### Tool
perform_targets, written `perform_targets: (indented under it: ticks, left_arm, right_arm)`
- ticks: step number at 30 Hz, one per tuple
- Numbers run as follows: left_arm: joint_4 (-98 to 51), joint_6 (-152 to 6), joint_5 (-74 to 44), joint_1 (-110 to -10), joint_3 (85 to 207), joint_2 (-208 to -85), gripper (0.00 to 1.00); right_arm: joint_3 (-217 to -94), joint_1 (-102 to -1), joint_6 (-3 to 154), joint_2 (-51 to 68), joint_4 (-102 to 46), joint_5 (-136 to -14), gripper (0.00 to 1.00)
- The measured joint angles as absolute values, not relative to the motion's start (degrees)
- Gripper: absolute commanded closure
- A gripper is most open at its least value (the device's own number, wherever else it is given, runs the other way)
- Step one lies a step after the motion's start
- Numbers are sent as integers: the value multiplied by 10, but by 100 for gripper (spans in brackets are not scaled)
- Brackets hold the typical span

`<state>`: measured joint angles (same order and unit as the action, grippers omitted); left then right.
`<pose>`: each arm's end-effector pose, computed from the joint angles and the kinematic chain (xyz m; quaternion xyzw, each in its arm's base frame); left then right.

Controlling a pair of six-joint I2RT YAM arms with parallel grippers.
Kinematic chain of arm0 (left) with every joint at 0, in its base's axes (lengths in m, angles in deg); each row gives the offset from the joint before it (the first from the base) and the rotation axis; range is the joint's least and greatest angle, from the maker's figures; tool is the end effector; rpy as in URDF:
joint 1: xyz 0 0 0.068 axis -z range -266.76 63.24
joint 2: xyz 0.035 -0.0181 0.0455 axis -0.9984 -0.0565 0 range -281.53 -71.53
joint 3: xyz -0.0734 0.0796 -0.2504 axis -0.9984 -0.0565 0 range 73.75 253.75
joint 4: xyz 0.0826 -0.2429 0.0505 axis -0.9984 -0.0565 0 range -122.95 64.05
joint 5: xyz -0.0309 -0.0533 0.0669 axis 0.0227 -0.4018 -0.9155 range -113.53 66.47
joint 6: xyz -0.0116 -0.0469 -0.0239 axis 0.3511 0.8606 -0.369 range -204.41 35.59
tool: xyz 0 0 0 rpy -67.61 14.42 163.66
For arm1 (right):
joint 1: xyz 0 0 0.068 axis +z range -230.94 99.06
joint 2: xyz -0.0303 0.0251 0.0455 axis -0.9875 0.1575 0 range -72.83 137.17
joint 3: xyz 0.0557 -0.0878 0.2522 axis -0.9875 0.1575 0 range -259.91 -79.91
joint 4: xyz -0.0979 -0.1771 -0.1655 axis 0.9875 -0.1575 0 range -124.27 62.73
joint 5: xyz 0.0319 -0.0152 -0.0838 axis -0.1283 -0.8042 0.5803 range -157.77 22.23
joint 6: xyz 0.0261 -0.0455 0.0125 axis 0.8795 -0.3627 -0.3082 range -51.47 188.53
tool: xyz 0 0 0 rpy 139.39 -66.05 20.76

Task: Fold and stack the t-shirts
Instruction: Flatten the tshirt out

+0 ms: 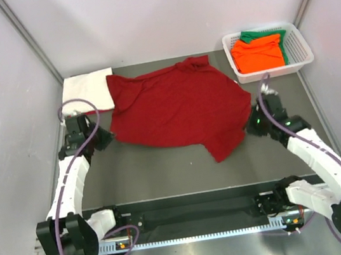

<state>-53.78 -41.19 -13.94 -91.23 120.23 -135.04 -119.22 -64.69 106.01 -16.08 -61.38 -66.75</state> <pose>0.2313 0.0121 0.2585 -0.3427 0.8546 -0.1997 0.3352 0.1875 0.0540 0.2322 0.1768 0.9275 0.1413 0.2975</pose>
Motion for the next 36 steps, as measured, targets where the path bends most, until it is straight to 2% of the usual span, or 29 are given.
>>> perform_targets:
  ticks: [10, 15, 20, 26, 32, 36]
  left_arm:
    - [-494, -453, -62, -912, 1430, -1315, 100]
    - [-482, -474, -41, -912, 1581, -1283, 100]
    - [-492, -501, -34, -912, 1752, -1265, 100]
    - [-506, -521, -57, -911, 1847, -1214, 100]
    - [-518, -533, -85, -909, 1866, -1201, 100]
    - [-516, -546, -112, -908, 1809, -1200, 100]
  right_arm:
    - [-1600, -681, 915, -196, -587, -595, 100]
    - [-1747, -682, 865, -210, -581, -573, 100]
    - [-1824, -682, 826, -260, -577, -575, 100]
    - [-1925, -683, 789, -302, -579, -605, 100]
    - [-1967, -683, 775, -332, -578, -650, 100]
    - [-1930, -683, 773, -341, -555, -665, 100]
